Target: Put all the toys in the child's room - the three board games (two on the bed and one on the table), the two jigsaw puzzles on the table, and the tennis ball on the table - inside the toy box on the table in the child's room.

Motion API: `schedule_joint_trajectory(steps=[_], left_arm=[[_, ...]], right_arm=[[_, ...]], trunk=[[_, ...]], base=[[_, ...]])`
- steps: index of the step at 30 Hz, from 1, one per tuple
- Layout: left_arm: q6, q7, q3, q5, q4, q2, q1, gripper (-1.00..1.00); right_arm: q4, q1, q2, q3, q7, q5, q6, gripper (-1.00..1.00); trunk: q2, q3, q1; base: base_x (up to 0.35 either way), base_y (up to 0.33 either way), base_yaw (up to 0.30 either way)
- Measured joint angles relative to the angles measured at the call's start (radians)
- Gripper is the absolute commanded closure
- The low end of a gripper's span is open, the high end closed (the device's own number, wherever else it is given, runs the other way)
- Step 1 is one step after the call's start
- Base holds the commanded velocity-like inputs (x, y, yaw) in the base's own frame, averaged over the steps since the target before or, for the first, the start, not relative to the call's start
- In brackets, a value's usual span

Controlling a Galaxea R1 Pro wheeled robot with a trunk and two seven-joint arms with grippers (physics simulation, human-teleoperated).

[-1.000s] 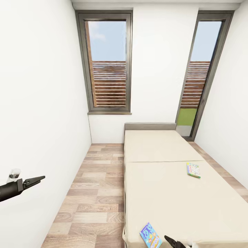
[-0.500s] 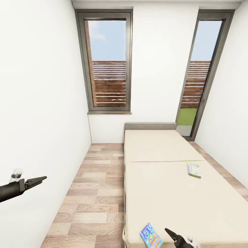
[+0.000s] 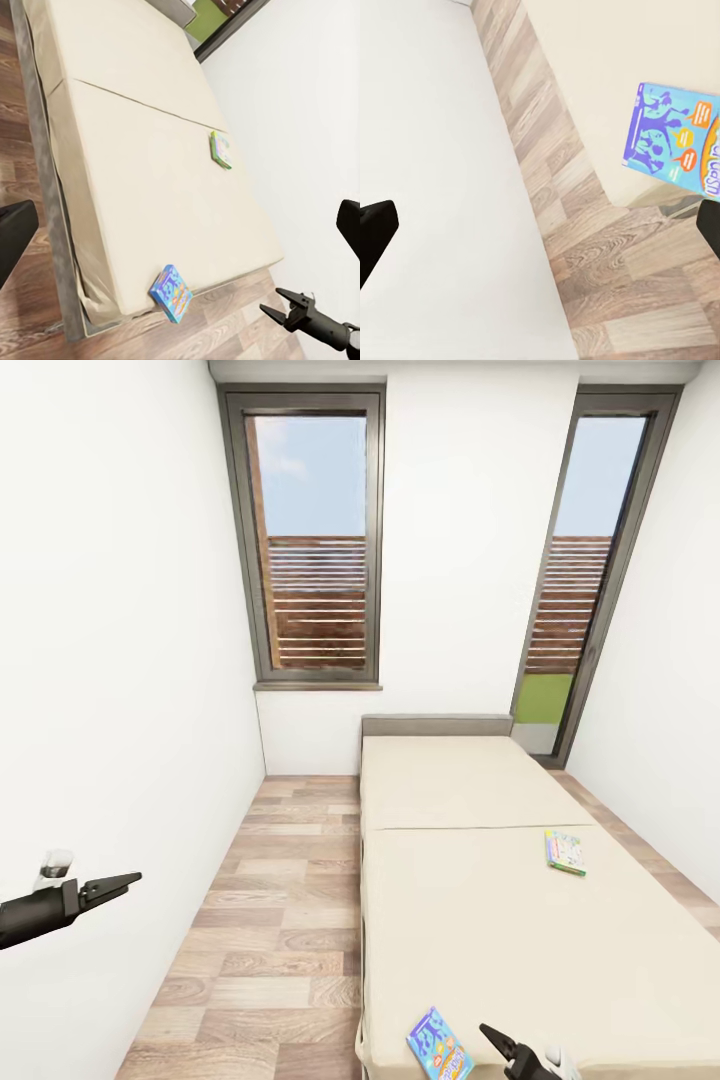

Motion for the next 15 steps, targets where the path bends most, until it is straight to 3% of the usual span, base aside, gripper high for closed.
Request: schedule_joint_trajectory(steps=[15], left_arm=[[0.000,0.000,0.000,0.000,0.000,-0.002,0.000,-1.00]], right_arm=[[0.002,0.001,0.000,-0.002,-0.012,0.000,0.002,-1.00]], trunk=[[-0.105,-0.047,0.058]], base=[[0.000,0.000,0.000]])
